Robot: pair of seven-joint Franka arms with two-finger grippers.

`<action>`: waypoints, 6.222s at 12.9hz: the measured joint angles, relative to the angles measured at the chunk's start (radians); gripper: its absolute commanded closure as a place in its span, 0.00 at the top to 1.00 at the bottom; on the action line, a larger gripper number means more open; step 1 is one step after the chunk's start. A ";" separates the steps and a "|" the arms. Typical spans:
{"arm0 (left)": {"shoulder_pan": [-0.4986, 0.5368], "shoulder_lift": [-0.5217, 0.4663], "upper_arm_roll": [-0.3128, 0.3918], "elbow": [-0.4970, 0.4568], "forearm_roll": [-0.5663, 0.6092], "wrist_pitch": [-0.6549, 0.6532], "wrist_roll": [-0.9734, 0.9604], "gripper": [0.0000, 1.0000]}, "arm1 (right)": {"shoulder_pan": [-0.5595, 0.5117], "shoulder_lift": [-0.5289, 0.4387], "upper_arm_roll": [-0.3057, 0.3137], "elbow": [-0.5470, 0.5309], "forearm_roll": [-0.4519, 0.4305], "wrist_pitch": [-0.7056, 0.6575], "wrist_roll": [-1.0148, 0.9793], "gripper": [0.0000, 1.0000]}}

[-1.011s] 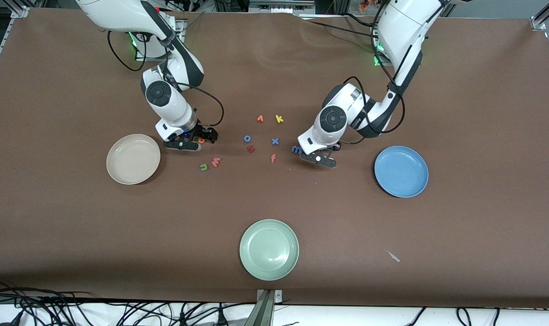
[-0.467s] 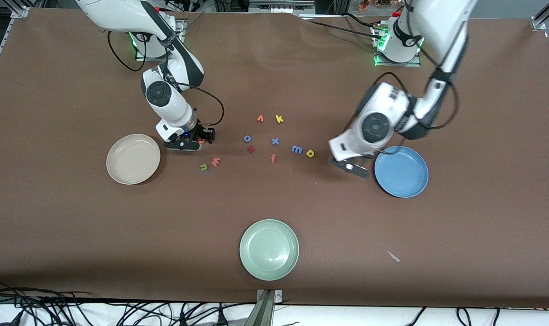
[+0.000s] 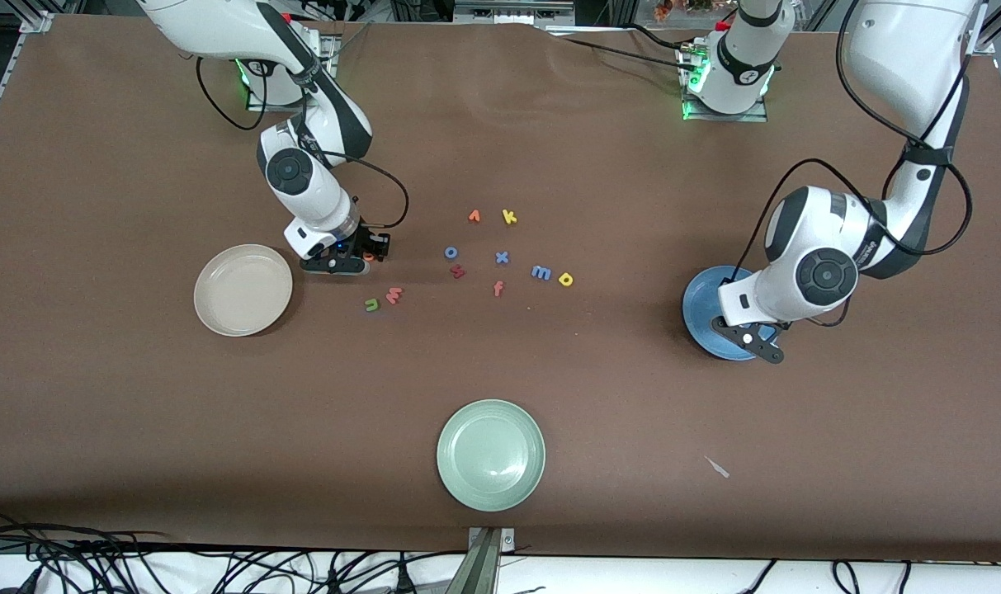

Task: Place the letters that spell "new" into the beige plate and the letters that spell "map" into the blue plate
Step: 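Grasp teal p with the left gripper while the right gripper grasps orange e, then lower the left gripper's p onto blue plate while the right gripper drops e, then grasp yellow d with the left gripper while the right gripper reaches green c, then drop the left gripper's d on blue plate while the right gripper grasps c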

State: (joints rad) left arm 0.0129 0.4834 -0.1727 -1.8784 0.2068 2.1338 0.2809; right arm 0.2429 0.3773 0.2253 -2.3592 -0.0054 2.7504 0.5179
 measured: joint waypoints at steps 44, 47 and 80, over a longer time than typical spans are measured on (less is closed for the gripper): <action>-0.316 0.186 -0.168 0.017 -0.144 0.304 -1.748 0.47 | 0.066 0.165 -0.142 0.376 0.001 -0.244 -0.310 0.99; -0.315 0.184 -0.168 0.018 -0.144 0.317 -1.748 0.17 | 0.081 0.176 -0.142 0.376 0.001 -0.240 -0.296 0.87; 0.208 0.126 -0.163 0.120 0.018 -0.096 -0.569 1.00 | 0.093 0.193 -0.143 0.384 0.000 -0.199 -0.296 0.25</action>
State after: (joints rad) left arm 0.2208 0.6097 -0.3356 -1.7581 0.2246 2.0379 -0.2885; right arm 0.3360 0.5699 0.0822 -1.9753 -0.0057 2.5510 0.2219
